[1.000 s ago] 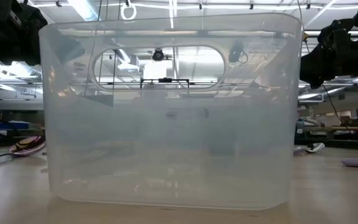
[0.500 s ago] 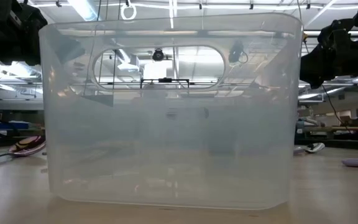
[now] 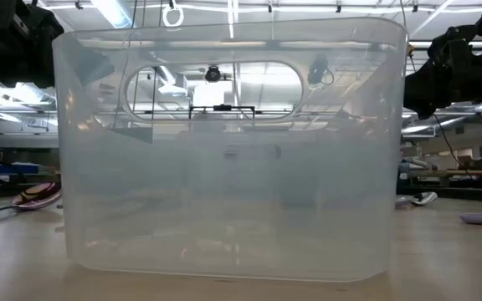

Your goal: Sort silverware by color (type)

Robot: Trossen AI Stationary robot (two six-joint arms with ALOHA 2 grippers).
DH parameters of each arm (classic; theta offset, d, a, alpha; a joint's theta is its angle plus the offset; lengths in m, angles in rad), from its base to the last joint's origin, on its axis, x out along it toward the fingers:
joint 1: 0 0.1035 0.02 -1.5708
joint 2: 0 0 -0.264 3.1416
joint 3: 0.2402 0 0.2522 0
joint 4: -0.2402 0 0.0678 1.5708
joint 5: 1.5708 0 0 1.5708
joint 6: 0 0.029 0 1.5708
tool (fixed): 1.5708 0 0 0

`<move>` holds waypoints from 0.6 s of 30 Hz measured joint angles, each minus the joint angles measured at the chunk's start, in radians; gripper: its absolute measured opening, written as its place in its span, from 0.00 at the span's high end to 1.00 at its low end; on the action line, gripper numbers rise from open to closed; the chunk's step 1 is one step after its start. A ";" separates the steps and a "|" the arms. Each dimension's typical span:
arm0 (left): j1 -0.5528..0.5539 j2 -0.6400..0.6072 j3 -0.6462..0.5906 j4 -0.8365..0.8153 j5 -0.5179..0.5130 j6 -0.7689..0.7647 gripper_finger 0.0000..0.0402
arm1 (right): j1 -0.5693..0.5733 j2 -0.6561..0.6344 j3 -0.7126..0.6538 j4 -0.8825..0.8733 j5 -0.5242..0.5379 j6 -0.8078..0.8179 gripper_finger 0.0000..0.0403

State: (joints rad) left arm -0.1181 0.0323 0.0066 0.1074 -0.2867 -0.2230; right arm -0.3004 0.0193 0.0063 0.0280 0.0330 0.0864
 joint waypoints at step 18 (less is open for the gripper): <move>0.003 0.000 0.000 0.051 0.000 -0.080 0.77 | 0.000 0.000 0.000 0.000 0.000 0.000 0.66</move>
State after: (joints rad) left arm -0.1150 0.0326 0.0067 0.1589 -0.2863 -0.3031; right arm -0.3004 0.0196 0.0067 0.0280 0.0330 0.0868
